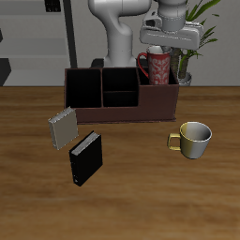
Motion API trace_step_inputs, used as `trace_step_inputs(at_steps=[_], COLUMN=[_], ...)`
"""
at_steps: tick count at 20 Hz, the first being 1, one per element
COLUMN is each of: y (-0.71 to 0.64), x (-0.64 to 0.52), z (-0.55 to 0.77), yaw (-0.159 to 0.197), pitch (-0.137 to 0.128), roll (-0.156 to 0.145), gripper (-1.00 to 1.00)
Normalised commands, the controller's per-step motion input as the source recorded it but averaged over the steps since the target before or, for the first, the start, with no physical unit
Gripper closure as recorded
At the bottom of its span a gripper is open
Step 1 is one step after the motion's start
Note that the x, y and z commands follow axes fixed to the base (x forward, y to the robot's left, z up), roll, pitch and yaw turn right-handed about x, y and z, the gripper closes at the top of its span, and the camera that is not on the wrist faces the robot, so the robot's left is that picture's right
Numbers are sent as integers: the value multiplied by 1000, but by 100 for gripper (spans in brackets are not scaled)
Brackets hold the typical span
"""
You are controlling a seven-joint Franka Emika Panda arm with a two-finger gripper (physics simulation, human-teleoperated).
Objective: Place the red mug into the back desk caddy's right compartment
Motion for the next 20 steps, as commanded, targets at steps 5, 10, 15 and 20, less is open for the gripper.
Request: trace_step_inputs(at_steps=[5,10,15,20], y=[-36,-4,108,-45], x=[108,57,58,111], z=[-159,-144,-297,-193], yaw=[-65,-36,-45,-35], pitch=[50,26,74,36], roll=[12,5,43,13], gripper=[100,100,100,-100])
